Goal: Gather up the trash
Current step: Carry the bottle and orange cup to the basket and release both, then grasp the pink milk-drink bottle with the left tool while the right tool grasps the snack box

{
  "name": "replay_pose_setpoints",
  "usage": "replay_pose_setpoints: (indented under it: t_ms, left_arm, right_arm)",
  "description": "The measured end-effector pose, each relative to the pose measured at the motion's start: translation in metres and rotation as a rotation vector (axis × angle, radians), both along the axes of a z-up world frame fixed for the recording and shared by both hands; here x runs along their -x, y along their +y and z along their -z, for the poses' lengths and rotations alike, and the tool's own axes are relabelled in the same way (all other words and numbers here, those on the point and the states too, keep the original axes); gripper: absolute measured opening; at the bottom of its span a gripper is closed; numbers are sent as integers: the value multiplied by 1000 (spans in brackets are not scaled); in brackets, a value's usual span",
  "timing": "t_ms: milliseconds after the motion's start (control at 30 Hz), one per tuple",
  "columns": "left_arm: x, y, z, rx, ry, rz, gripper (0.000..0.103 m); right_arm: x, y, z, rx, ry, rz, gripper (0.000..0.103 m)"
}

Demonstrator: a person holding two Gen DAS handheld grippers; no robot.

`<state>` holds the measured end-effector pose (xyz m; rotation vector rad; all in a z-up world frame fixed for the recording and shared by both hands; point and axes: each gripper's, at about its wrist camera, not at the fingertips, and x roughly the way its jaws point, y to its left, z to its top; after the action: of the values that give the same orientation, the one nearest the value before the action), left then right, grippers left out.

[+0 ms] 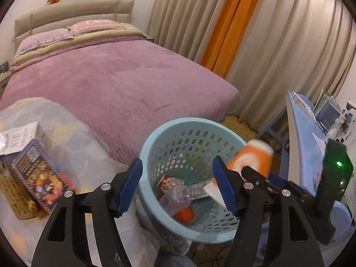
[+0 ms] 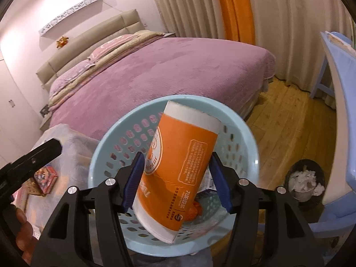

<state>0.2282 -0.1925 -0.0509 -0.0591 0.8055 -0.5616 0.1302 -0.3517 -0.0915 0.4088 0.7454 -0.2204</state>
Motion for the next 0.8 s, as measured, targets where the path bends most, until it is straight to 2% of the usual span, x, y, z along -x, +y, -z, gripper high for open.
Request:
replay_pose_setpoints:
  t_ms: [33,67,200,400,700,800]
  left_arm:
    - [3,7,-2,4,-8,-4,66]
    - [6,11,-4,7,-12,-9,66]
    - [15,38,-11,25,-31,-40,69]
    - [28,82,-19,59,-51,-93,69]
    - [48,171,-37,96,-103,-222,70]
    - [55,209,-41,101,-122,-290,74]
  right_arm:
    - [-1,2,-1,-3,1,8,67]
    - [0,0,-1,-8,2,23,68]
    - [2,-5,1,-50,3,34,68]
    - [8,11,-12,-27,-20,4,68]
    - [9,74,-46,19,-95,-144,68]
    - [6,103,-55,38,-112,-209,68]
